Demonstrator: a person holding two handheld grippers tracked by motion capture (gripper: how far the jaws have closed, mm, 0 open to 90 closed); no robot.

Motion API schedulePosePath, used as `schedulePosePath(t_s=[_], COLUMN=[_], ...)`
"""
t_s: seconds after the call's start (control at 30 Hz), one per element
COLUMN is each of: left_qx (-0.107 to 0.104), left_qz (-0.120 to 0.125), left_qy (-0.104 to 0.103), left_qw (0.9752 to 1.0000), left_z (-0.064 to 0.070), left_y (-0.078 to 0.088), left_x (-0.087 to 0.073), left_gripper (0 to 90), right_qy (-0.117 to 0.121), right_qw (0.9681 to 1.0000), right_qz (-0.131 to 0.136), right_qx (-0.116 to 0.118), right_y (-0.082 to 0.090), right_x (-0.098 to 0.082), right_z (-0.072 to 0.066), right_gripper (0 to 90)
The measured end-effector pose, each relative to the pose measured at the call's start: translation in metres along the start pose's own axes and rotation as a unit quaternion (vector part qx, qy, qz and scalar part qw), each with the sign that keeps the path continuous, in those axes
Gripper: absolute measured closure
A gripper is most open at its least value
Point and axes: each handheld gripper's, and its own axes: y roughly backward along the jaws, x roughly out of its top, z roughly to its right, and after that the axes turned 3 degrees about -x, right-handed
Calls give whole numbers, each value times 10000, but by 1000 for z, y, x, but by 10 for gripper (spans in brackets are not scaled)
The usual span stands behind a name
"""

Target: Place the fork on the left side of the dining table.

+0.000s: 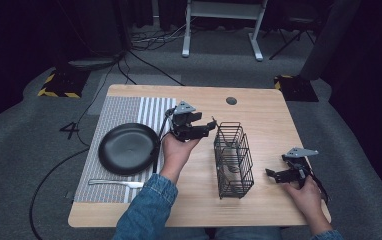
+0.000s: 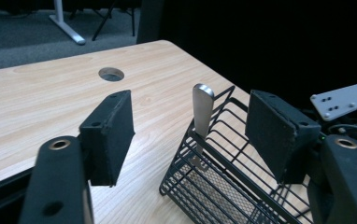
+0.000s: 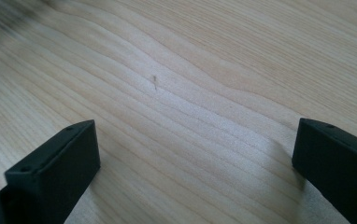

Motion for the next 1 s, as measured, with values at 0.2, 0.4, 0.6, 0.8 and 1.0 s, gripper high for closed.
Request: schedulePosePath(t_s=[0.2,0.4,0.6,0.8,1.0], left_qx=[-30,-51,-99,-229,-246], left_qz=[-48,-75,-90,-95,-111], left_qy=[73,23,53,142,-2], left_qw=[10000,10000,9999,9996,9996], left_z=[-2,2,4,3,9], left_y=[-14,-19,-19,-17,-15], left_x=[-1,-1,0,0,1], left_gripper=[463,665,774,791,826], right_qy=[-1,-2,1,0,2], right_qw=[10000,10000,10000,10000,10000], right_qz=[-1,-2,-1,-1,-1], right_qx=[4,7,7,8,8], right_y=[0,0,0,0,0], right_x=[0,0,0,0,0], right_z=[0,0,0,0,0], right_gripper=[9,9,9,10,10])
